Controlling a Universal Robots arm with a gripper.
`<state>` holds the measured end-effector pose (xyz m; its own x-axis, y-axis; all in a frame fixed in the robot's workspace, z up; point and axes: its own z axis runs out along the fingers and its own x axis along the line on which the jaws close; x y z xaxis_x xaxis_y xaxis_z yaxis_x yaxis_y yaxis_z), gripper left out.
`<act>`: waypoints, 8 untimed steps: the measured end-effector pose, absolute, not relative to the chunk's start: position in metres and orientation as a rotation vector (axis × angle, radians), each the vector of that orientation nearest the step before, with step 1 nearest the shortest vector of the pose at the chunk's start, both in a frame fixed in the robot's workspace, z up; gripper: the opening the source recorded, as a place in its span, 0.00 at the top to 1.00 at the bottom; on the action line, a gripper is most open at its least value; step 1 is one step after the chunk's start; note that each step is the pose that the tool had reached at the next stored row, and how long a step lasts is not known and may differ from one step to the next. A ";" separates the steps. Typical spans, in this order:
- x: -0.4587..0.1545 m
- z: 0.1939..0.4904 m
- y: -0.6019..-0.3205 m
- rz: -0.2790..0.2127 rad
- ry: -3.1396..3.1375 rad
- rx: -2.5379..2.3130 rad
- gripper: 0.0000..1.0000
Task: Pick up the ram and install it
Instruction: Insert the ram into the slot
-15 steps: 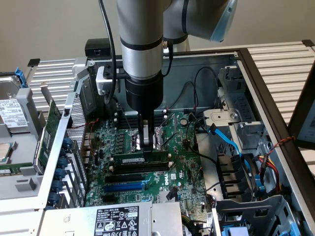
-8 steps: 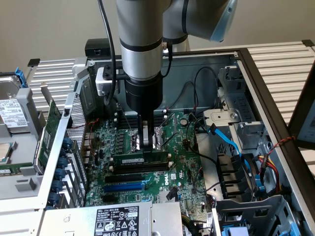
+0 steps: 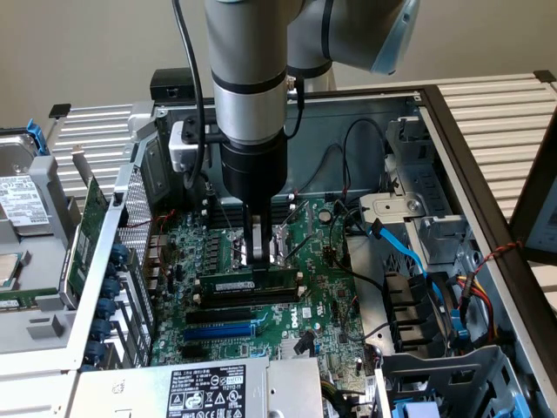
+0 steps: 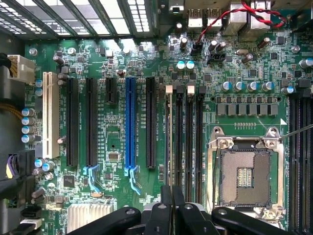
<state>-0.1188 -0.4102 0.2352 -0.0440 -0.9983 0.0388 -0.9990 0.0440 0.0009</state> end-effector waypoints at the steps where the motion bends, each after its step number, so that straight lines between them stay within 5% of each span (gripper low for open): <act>1: -0.119 0.235 -0.410 0.041 -2.249 2.152 0.88; 8: -0.119 0.234 -0.410 0.041 -2.249 2.152 0.88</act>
